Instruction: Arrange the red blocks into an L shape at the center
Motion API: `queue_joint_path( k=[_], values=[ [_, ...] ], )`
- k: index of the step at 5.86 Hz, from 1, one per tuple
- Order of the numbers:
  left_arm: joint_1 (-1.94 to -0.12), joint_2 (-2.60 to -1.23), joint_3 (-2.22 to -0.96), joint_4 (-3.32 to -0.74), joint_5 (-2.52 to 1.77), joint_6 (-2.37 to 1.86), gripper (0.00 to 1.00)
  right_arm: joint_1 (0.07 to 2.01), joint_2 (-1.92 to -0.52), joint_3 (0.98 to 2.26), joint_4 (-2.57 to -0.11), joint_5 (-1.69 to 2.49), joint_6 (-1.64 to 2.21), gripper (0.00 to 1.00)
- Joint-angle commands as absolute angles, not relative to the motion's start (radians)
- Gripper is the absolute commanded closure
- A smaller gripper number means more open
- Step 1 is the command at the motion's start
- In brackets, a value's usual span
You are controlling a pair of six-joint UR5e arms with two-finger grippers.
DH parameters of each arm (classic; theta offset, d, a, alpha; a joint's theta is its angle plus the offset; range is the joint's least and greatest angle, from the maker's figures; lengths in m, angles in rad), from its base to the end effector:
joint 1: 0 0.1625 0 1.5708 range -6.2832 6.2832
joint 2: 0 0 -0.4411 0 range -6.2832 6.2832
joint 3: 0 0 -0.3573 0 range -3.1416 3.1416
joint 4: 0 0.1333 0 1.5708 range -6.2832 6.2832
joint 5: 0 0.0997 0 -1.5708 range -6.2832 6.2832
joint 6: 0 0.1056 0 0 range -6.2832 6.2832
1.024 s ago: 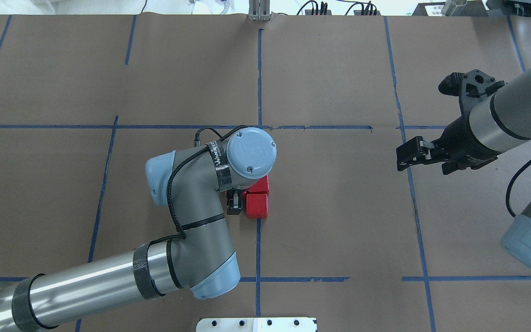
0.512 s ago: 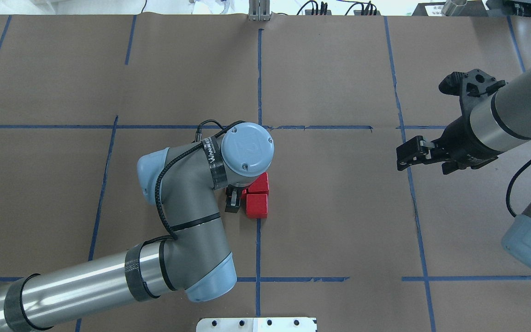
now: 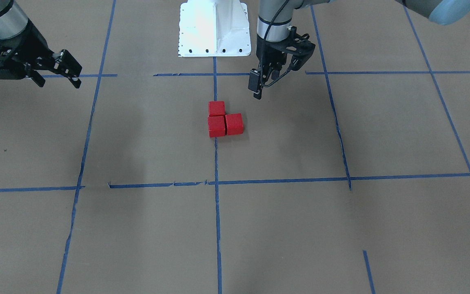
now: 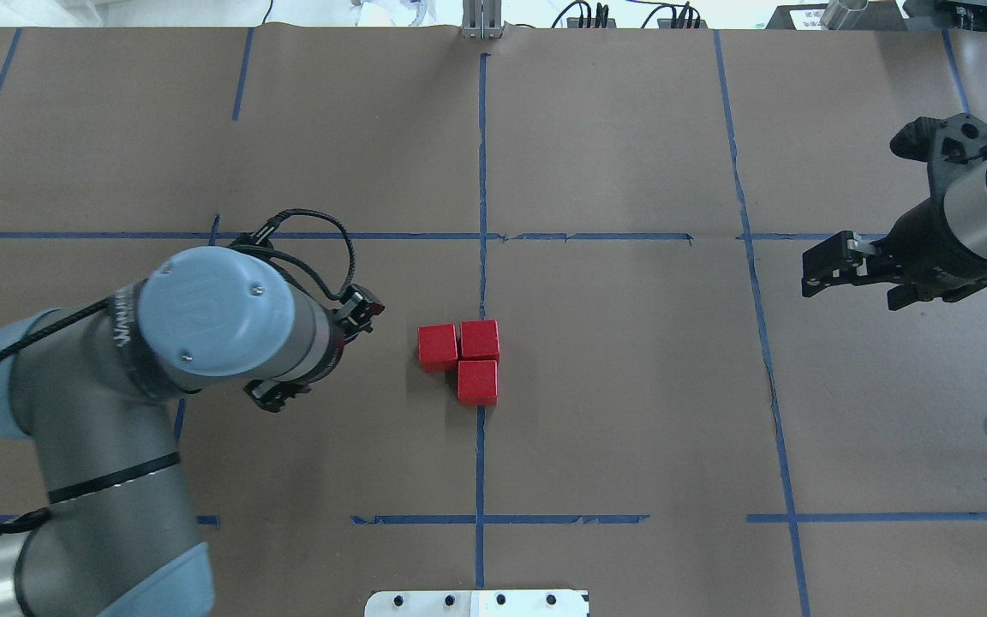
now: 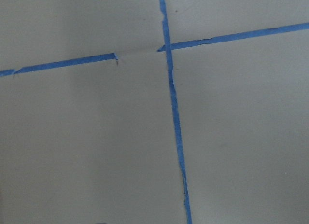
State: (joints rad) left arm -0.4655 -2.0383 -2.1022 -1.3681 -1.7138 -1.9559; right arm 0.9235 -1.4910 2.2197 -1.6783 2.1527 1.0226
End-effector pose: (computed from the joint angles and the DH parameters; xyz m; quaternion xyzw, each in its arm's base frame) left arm 0.4264 -0.3465 0.2577 -0.0503 0.3890 -0.3541 0.8490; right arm -0.2018 -0.3917 0.3780 -0.0059 -0.4004 0.0840 0.9125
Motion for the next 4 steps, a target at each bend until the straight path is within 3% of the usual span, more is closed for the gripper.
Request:
queue_joint_path(
  k=[1, 4],
  values=[
    [-0.588, -1.875, -2.204, -1.376, -1.89, -1.567, 0.0, 1.023, -1.564, 2.212, -1.683, 2.155, 0.879, 0.0],
    [-0.861, -1.708, -2.209, -1.378, -2.101, -1.014, 0.0, 1.281, -1.722, 2.171, -1.686, 2.314, 0.485, 0.0]
  ],
)
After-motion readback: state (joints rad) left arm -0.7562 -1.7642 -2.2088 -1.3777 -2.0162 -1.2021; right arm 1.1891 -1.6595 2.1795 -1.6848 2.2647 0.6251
